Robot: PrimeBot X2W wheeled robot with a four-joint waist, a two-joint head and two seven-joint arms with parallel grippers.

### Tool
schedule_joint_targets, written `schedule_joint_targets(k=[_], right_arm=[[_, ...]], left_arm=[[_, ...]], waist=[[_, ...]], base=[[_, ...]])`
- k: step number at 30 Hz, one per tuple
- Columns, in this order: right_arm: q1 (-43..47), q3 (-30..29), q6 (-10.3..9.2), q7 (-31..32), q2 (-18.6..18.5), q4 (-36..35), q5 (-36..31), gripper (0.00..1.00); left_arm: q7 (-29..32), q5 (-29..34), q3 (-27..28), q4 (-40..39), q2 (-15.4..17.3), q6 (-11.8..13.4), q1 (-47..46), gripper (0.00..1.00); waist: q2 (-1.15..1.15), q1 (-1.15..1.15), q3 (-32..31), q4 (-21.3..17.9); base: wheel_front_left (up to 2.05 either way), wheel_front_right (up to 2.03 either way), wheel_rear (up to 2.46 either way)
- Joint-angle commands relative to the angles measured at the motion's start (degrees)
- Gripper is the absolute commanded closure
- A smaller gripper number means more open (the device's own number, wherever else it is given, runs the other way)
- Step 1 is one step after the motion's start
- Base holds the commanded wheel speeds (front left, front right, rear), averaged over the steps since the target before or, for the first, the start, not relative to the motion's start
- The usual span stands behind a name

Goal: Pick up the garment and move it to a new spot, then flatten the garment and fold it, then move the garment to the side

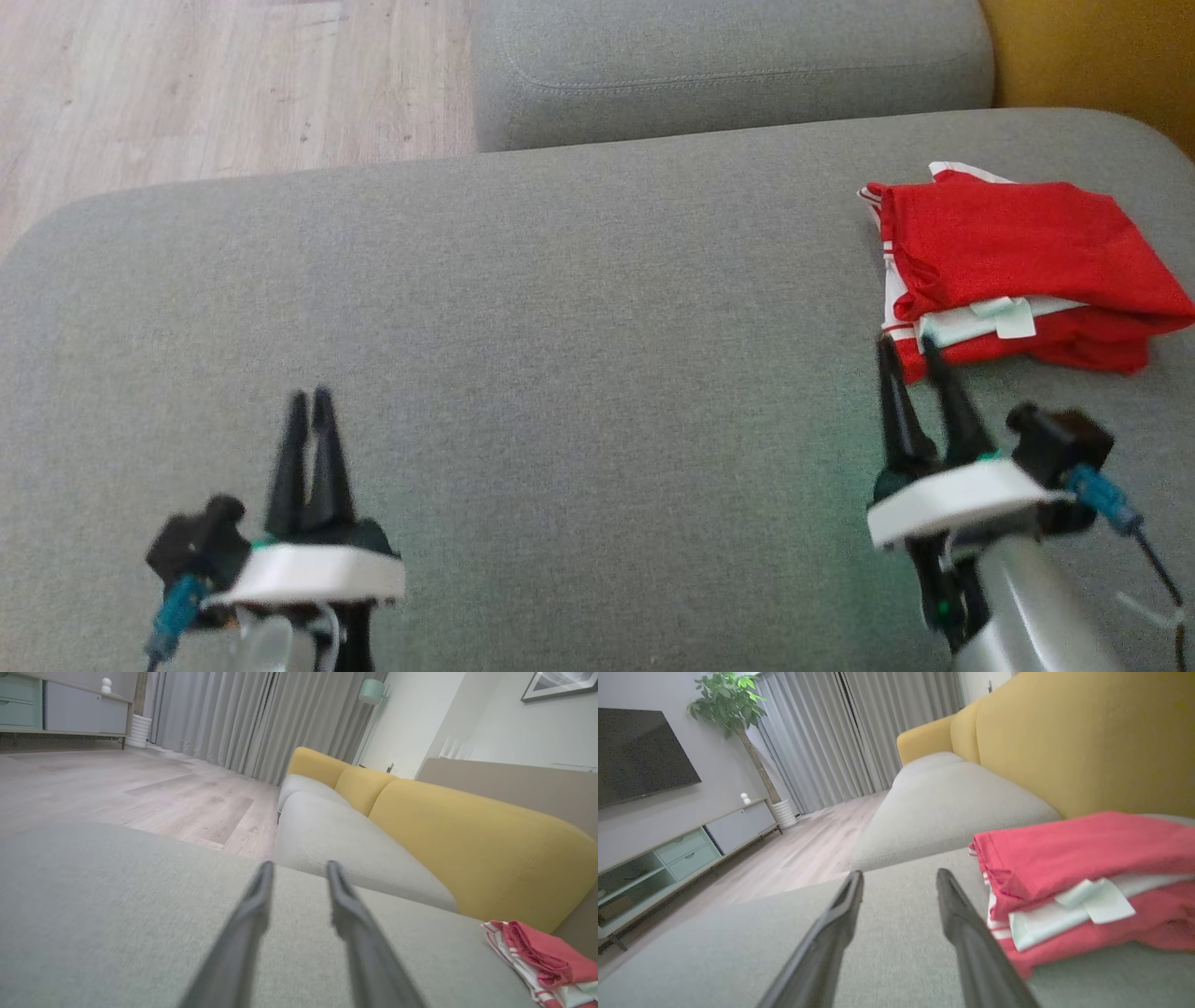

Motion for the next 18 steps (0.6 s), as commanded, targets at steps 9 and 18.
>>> schedule_joint_targets(k=[9, 18], right_arm=[[0.81, -0.74, 0.00, 1.20, -0.03, -0.14, 4.44, 1.00], [1.14, -1.67, -0.01, 2.65, -0.05, -1.01, 9.72, 1.00]], left_arm=[[1.33, -4.06, 0.80, 0.50, 0.01, -0.17, 0.26, 1.00], [2.82, -8.92, 1.67, 0.15, 0.05, -0.38, 0.27, 1.00]], waist=[[0.00, 0.00, -0.07, 0.03], [0.00, 0.00, -0.15, 0.06]], base=[[0.00, 0.00, 0.00], [0.00, 0.00, 0.00]])
